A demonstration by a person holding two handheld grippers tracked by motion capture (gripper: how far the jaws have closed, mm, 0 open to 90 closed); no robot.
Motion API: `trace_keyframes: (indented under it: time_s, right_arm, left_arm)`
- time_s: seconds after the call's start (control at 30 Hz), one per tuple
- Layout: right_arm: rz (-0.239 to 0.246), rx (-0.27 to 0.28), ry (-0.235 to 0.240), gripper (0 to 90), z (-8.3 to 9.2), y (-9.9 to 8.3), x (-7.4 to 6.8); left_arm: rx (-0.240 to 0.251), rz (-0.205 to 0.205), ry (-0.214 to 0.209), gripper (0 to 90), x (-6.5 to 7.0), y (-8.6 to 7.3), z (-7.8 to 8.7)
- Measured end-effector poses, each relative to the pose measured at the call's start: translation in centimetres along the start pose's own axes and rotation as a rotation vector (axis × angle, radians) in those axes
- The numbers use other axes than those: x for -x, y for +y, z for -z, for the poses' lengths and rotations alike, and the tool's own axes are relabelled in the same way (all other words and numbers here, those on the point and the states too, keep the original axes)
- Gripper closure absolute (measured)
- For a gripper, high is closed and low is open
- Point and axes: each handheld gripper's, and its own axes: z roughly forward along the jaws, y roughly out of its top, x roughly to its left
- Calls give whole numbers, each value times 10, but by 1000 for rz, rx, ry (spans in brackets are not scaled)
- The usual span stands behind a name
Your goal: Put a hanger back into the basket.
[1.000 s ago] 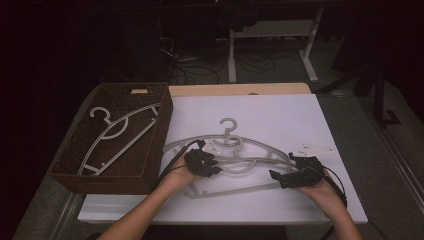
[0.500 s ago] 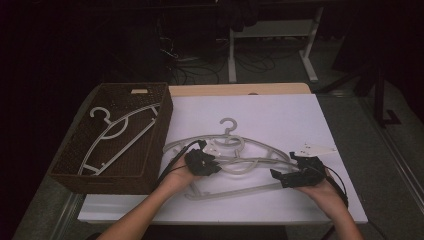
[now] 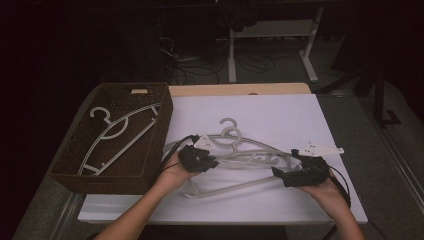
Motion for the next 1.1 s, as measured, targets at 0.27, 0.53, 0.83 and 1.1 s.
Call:
trace_keyframes:
  time_s: [0.27,0.53,0.83,1.1]
  right_arm:
    - [0,35,11,50,6,4,-2]
    - [-7,24,12,50,3,2,1]
    - [-17,12,5,52,-1,-1,4]
    - [-22,1,4,52,-3,-3,5]
  left_arm:
    - [1,49,122,825,-16,21,31]
    - [73,101,172,825,-56,41,103]
    - [110,149,282,825,-103,20,179]
    - [112,224,412,824,-139,-30,228]
